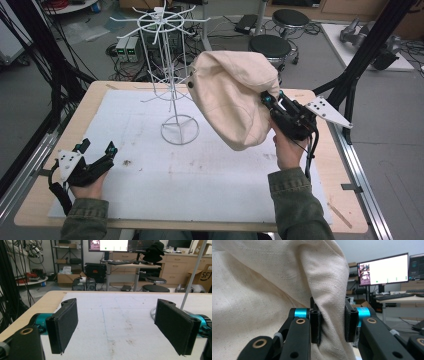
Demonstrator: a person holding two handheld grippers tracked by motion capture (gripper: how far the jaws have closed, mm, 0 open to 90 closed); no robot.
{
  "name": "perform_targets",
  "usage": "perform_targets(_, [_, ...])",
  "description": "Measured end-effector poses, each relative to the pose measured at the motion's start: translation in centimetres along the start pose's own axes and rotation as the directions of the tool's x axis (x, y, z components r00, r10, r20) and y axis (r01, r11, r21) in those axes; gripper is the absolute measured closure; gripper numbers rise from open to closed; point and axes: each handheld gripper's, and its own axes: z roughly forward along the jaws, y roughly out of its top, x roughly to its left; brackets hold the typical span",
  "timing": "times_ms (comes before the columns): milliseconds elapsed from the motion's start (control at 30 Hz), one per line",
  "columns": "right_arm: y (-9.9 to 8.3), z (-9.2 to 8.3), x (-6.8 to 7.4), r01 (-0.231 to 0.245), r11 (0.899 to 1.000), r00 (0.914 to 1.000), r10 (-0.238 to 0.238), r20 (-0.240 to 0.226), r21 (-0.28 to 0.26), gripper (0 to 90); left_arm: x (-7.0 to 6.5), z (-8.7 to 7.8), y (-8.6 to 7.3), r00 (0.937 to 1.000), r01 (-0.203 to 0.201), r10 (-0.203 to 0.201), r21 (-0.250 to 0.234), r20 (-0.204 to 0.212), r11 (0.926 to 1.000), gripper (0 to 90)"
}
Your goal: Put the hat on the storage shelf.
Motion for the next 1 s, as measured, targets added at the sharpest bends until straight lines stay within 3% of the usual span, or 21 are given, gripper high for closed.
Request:
perform_targets(200, [0.8, 0.4, 0.3, -0.023, 0.999, 0.9996, 0.024, 0.015, -0.048, 73.5, 0.0, 0.1, 0.0, 1.0000, 0.000, 0.000, -0.001, 0.001, 1.0000, 19.3])
perform_targets(267, [1.2, 0.9, 0.5, -0.061, 0.996, 0.9981, 0.061, 0.006, -0.068, 73.4, -0.1, 0.2, 0.0, 1.0000, -0.008, 0.008, 0.001, 0.002, 1.0000, 19.2])
perform_targets(467, [1.7, 1.7, 0.7, -0.079, 0.993, 0.9964, 0.082, 0.025, -0.087, 73.4, -0.1, 0.2, 0.0, 1.0000, -0.005, 0.005, 0.000, -0.003, 1.0000, 19.1])
perform_targets(600, [2.0, 2.6, 1.1, -0.079, 0.993, 0.9959, 0.082, 0.037, -0.085, 73.1, -0.1, 0.2, 0.1, 1.0000, -0.003, 0.003, -0.002, -0.003, 1.0000, 19.1])
perform_targets(800, [2.3, 4.6, 1.6, -0.121, 0.989, 0.9912, 0.125, 0.043, -0.087, 73.1, 0.0, 0.1, 0.1, 1.0000, 0.000, 0.000, -0.002, 0.002, 1.0000, 19.1])
perform_targets(1000, [2.2, 6.0, 1.5, -0.117, 0.991, 0.9907, 0.121, 0.061, -0.062, 73.0, 0.2, 0.0, 0.1, 1.0000, 0.006, -0.006, -0.004, -0.003, 1.0000, 19.2])
